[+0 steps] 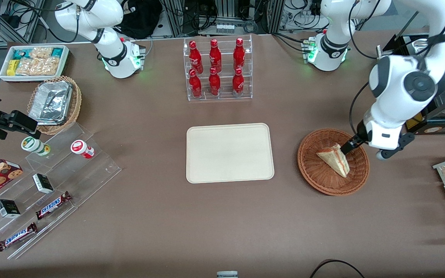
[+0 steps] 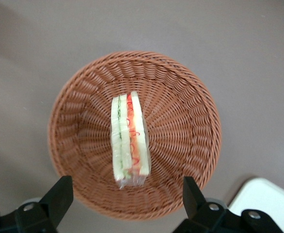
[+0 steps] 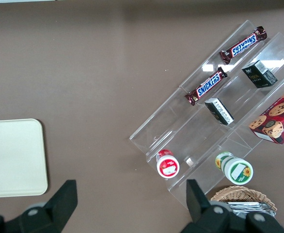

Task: Place sandwich from basket to tray
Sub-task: 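Lower the open left gripper over the wrapped sandwich in the basket, then close the left gripper on the wrapped sandwich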

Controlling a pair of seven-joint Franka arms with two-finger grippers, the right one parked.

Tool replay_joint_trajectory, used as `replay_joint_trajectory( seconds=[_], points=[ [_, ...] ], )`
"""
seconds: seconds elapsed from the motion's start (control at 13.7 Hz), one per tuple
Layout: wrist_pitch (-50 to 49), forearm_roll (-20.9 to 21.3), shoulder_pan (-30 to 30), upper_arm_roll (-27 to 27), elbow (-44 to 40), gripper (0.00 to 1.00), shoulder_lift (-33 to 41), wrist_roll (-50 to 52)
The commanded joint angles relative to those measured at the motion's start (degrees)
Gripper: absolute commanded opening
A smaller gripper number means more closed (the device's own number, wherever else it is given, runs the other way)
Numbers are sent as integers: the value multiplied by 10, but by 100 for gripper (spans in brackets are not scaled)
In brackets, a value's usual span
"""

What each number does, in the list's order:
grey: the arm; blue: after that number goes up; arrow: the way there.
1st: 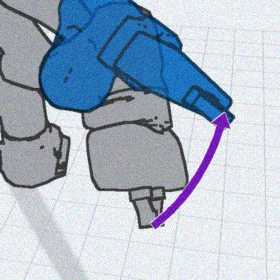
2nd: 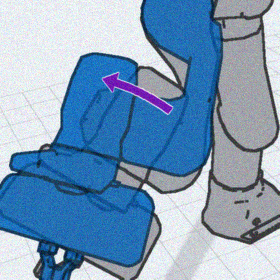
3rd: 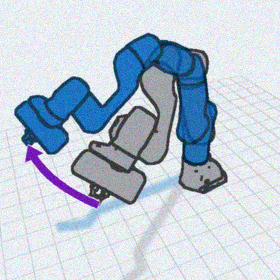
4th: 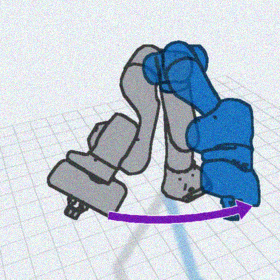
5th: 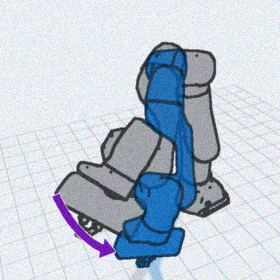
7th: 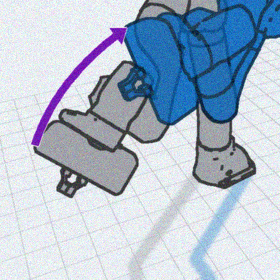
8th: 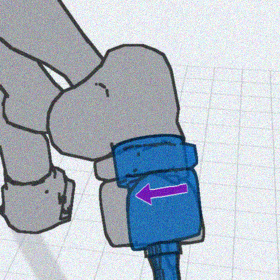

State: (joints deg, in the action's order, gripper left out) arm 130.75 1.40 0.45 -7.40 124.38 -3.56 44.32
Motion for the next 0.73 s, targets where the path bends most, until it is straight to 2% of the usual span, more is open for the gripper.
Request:
replay_joint_trajectory(
  seconds=[0.0, 0.15, 0.66],
  points=[
    [48, 5, -1, -1, 16, 100, -38, 35],
    [93, 5, -4, -1, 30, 100, -64, 39],
    [97, 5, -4, -1, 32, 100, -105, 67]
  ],
)
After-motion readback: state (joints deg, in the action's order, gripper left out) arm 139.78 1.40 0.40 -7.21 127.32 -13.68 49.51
